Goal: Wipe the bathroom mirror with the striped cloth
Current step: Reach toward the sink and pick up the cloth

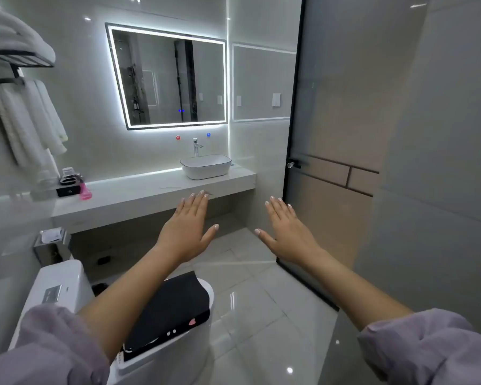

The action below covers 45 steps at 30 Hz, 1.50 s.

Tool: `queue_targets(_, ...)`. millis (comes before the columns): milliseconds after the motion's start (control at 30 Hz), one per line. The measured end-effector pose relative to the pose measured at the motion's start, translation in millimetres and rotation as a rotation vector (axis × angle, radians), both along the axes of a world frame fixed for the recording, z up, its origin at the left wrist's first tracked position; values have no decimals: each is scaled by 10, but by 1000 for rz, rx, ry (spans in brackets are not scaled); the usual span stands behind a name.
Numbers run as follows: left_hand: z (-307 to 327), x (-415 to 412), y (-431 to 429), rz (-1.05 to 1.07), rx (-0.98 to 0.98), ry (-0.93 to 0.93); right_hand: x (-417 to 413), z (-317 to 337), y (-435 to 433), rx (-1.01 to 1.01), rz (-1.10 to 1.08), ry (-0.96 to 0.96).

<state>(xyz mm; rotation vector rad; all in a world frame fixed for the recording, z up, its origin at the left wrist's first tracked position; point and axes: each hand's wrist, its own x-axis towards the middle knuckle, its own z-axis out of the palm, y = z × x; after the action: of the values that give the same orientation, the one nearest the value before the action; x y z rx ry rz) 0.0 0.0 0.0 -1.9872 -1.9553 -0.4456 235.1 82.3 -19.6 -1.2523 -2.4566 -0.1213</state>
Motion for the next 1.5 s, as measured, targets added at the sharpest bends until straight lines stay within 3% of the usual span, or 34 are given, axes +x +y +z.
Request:
queue_targets(533,-227,-327,884,9,-1,57,-274,-193,853,-12,13,-8)
queue_targets(1100,-100,-1581,3147,-26,-37,132,-1536,-288,2854,-90,-42,45)
queue_targets(1500,-494,-1902,4515,-18,-98,142,-1863,-435,4207,-157,-7,50)
